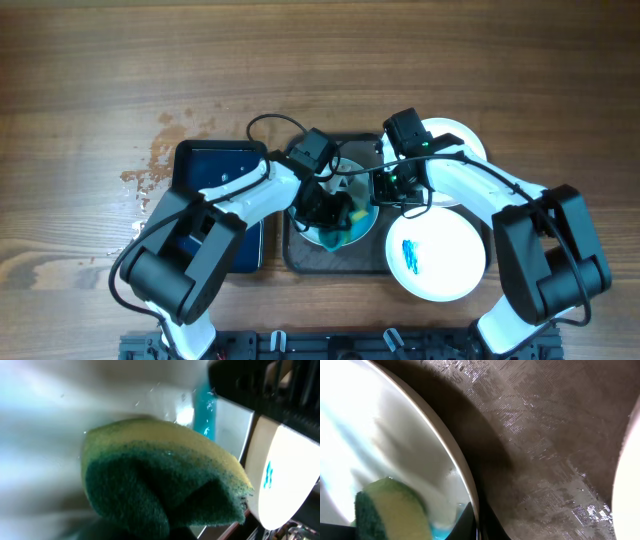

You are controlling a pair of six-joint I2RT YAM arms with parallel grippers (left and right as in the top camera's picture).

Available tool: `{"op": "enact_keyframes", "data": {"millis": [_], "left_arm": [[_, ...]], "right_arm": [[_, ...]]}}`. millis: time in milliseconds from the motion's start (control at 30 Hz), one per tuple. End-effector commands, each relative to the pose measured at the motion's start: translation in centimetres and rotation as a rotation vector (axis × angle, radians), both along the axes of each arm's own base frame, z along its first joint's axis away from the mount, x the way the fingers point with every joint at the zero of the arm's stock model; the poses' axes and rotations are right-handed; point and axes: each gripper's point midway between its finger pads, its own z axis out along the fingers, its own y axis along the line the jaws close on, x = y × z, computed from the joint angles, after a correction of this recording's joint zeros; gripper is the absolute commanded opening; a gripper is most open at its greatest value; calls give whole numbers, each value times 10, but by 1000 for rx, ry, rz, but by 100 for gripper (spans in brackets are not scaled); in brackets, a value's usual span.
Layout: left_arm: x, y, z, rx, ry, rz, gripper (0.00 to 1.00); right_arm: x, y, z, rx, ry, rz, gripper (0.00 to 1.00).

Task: Clean dirty plates on tray and stack at the side
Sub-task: 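Scrub the held plate's surface with the sponge in the left gripper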

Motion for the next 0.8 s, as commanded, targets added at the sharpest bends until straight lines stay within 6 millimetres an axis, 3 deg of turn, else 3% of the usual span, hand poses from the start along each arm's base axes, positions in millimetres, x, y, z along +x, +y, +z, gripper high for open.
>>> {"op": "enact_keyframes", "data": {"millis": [0,200,533,667,767], "left_arm": [[-10,10,-40,97,23,17,4],[19,10,-41,71,-90,40,4],[102,28,-34,78,-332,238,4],[128,74,-42,262,-420,356,4],[123,112,-52,392,-371,418,4]], "right_arm": [[-12,-11,-16,-57,57,-11,4],[-14,-11,-16,-60,64,-12,4],[-20,-14,-16,-70,87,-12,4],[-22,-14,-16,-73,95,-12,4],[-21,-14,-16,-73,94,-13,5]]}}
